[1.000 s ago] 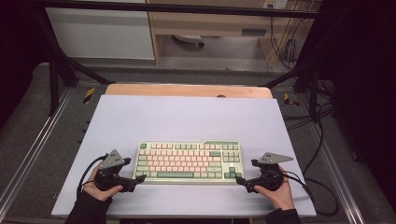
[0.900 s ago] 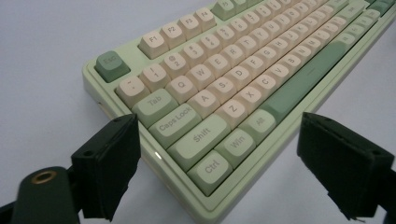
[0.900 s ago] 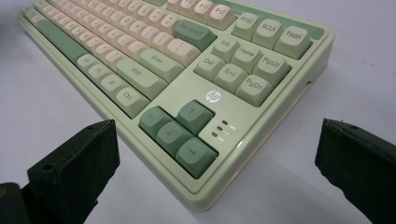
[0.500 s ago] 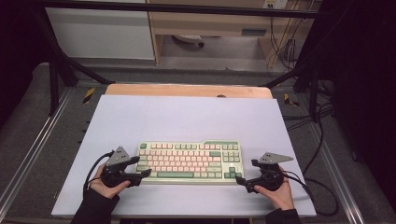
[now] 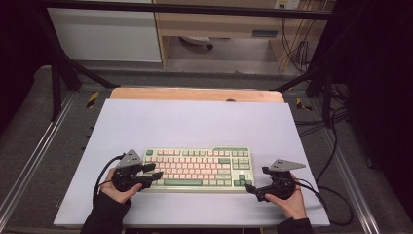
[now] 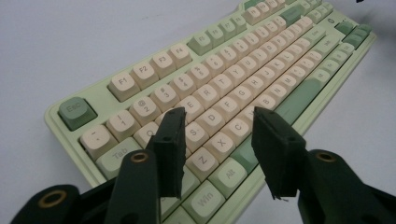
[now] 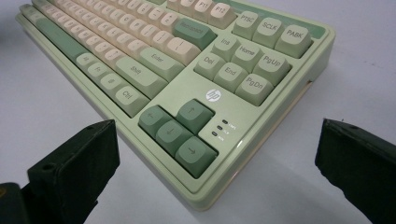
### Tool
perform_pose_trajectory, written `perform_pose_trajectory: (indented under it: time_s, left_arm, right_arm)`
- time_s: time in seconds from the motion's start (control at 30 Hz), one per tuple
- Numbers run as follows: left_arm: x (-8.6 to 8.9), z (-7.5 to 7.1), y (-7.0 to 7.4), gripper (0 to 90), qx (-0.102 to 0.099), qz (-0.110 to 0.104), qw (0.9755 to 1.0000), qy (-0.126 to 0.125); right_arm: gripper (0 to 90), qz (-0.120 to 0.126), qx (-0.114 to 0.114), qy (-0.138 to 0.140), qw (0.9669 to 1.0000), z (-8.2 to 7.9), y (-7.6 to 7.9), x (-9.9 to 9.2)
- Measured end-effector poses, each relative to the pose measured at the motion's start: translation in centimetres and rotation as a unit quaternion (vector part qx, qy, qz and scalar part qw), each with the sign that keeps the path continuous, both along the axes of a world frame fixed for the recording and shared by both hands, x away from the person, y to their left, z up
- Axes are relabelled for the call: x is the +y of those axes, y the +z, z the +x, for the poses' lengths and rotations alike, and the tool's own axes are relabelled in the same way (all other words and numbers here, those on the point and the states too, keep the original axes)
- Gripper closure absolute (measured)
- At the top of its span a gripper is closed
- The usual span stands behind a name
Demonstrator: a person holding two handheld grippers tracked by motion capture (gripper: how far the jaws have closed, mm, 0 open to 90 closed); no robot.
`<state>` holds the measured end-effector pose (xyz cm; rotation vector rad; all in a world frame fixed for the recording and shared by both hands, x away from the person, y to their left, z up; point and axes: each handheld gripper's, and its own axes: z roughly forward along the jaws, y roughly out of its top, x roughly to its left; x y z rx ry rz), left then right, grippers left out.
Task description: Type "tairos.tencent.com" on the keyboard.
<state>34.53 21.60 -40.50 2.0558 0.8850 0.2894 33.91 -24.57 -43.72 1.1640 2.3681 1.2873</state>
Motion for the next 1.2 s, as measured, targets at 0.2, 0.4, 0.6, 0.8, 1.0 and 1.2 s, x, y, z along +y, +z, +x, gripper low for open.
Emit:
perform_pose_trajectory:
  time_s: [0.2,0.4,0.6,0.8,1.0,1.2]
  left_arm:
    - [-1.0,0.4,0.1,65.1,0.000,0.008,1.0000,-0.004]
    - [-1.9,0.7,0.2,72.3,-0.004,0.016,0.9998,-0.009]
    - [-2.9,1.2,0.4,81.6,-0.008,0.018,0.9997,-0.015]
    - [-3.7,1.7,0.2,87.9,-0.003,0.021,0.9996,-0.018]
    - [-4.4,2.1,0.0,89.8,0.000,0.022,0.9996,-0.020]
    - [-5.3,2.5,0.0,90.0,0.000,0.023,0.9995,-0.021]
  right_arm:
    - [0.4,0.000,0.001,0.000,1.0000,0.0,0.0,0.0]
    - [0.4,0.000,0.000,0.001,1.0000,0.0,0.0,0.0]
    - [0.4,0.001,-0.001,0.002,1.0000,0.0,0.0,0.0]
    - [0.4,0.001,0.000,0.001,1.0000,0.0,0.0,0.0]
    - [0.4,0.001,-0.001,0.002,1.0000,0.0,0.0,0.0]
    - [0.4,0.001,0.002,0.003,1.0000,0.0,-0.1,0.1]
